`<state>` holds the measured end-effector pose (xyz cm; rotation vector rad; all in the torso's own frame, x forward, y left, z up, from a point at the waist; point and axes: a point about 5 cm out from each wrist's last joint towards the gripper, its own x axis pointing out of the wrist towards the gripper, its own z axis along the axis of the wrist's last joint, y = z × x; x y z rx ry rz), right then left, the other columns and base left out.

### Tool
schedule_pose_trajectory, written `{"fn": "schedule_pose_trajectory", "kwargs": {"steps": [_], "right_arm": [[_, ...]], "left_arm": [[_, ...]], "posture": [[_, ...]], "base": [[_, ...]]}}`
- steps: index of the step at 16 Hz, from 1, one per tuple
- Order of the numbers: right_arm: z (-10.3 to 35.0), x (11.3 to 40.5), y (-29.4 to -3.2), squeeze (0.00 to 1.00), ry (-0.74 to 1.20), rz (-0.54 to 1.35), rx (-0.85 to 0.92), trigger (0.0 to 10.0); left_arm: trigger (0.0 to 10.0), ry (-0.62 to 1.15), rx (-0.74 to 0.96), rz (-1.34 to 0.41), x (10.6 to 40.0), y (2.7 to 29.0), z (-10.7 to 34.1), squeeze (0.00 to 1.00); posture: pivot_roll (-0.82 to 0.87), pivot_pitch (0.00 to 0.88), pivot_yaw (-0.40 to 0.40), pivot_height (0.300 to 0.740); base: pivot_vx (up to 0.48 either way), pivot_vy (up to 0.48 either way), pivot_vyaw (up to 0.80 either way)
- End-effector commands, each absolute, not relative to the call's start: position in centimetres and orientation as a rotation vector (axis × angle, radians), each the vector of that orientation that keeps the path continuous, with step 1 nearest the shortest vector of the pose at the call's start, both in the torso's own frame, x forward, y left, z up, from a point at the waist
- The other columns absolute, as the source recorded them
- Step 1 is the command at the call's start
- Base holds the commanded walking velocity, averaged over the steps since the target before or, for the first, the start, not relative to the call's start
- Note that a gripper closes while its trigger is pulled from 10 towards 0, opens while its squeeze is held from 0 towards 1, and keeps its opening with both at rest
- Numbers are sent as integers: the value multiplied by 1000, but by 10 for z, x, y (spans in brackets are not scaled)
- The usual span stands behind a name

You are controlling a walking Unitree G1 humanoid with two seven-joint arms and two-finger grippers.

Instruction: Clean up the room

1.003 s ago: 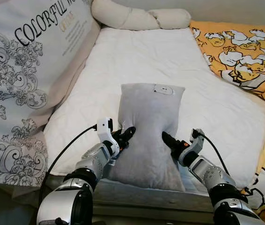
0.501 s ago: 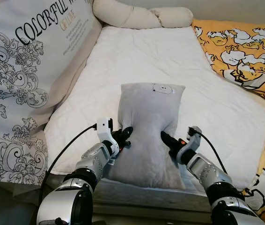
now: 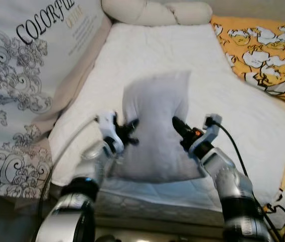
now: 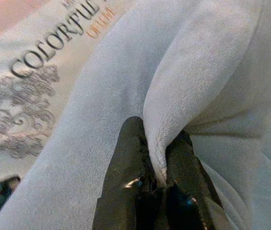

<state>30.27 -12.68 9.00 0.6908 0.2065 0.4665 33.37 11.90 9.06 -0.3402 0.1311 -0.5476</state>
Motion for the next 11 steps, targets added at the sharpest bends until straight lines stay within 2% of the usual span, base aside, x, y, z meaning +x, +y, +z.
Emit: {"fn": "schedule_pose_trajectory", "kwargs": {"steps": [1, 4, 5, 6, 7, 9, 11], "right_arm": [[103, 296, -120, 0, 178, 503, 691, 0], [108, 281, -117, 0, 165, 505, 670, 0], [119, 277, -117, 0, 96, 479, 603, 0], [122, 279, -120, 0, 99, 422, 585, 10000], [127, 278, -123, 0, 85, 407, 548, 10000], [129, 276, -125, 0, 93, 400, 425, 10000], [127, 273, -124, 0, 121, 419, 352, 10000]], "left_arm": [[0, 39, -316, -596, 331, 116, 118, 0], [0, -52, -260, -571, 318, 125, 144, 0], [0, -72, -181, -569, 309, 126, 153, 0], [0, -78, -102, -557, 304, 126, 153, 0], [0, -71, -90, -527, 301, 127, 153, 0], [9961, -32, -98, -470, 297, 131, 150, 0], [10000, 15, -14, -418, 289, 138, 142, 0]], "posture": [[1, 0, 31, 740], [16, 0, 35, 740], [21, 0, 41, 740], [21, 0, 50, 740], [23, 0, 54, 740], [20, 0, 56, 740], [25, 0, 48, 740]], "base": [[0, 0, 0], [0, 0, 0], [0, 0, 0], [0, 0, 0], [0, 0, 0], [0, 0, 0], [0, 0, 800]]}}
